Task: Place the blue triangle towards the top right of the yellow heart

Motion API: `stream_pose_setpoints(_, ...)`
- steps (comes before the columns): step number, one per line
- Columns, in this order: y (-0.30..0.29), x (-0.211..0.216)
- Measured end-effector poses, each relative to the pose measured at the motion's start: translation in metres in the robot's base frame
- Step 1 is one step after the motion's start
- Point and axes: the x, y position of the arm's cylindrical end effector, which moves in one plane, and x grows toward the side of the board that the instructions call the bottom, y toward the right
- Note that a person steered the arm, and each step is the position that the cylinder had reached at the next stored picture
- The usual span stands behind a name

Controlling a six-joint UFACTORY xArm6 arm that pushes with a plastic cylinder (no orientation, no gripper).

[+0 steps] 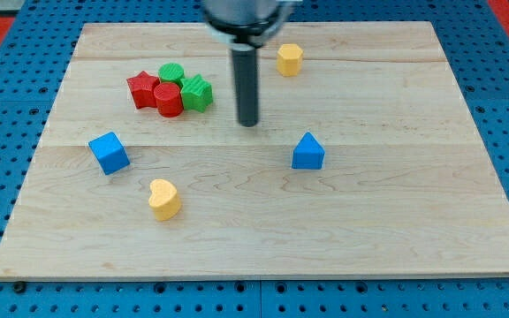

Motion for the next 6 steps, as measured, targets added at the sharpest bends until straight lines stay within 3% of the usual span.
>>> stream_pose_setpoints(1,0.060,-0.023)
stream_pose_setpoints(3,0.121,-0.103)
stream_pose_setpoints(4,0.148,-0.099)
stream_pose_setpoints(5,0.163,-0.004)
stream_pose_setpoints(6,0.152,0.029)
